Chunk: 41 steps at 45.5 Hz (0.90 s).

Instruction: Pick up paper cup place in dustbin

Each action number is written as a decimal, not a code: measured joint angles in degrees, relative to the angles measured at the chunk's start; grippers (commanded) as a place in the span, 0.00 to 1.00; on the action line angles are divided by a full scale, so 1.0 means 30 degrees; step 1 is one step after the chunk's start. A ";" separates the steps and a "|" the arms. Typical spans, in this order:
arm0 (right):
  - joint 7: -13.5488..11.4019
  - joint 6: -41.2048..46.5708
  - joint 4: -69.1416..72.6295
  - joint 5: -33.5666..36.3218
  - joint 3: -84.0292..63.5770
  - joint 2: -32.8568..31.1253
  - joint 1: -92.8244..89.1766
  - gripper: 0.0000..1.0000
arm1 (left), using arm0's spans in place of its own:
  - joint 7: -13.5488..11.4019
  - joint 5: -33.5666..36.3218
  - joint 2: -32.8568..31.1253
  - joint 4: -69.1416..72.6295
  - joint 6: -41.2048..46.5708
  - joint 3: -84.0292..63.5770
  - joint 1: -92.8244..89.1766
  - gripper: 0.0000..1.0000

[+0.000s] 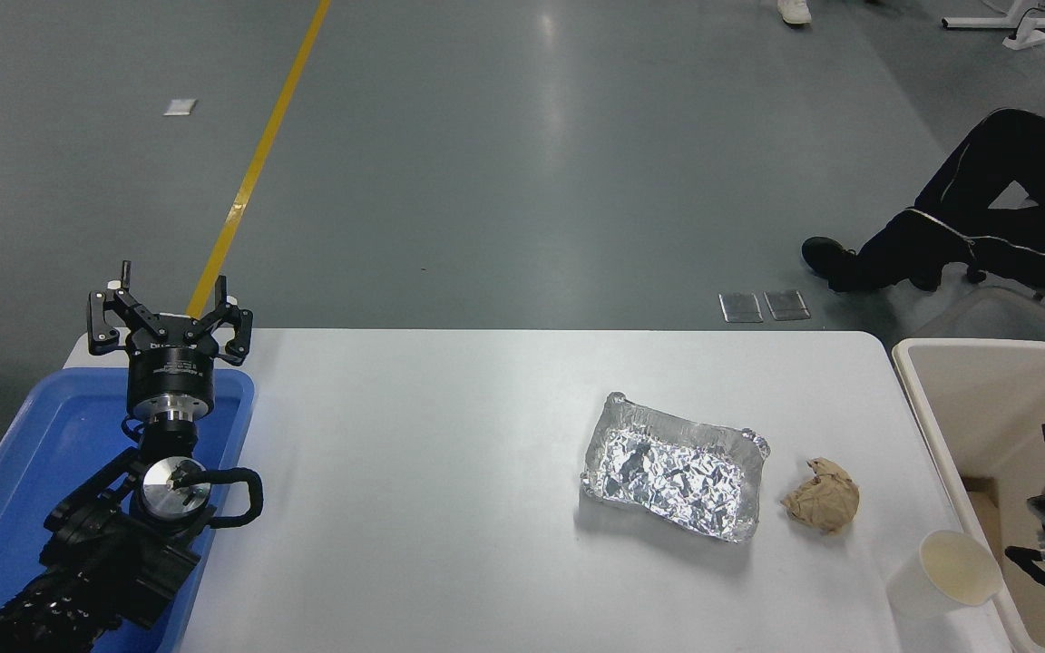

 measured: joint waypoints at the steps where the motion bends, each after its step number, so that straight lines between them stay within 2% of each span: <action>1: 0.0000 0.0000 0.0000 0.0002 0.0017 0.0000 0.0006 1.00 | 0.0012 0.0000 -0.0011 0.0003 0.0000 -0.0022 0.0006 0.99; 41: -0.0002 0.0268 -0.0107 -0.0076 0.0308 0.0043 0.0478 1.00 | -0.0132 -0.0044 -0.0059 0.0033 0.0011 0.0052 -0.0031 0.99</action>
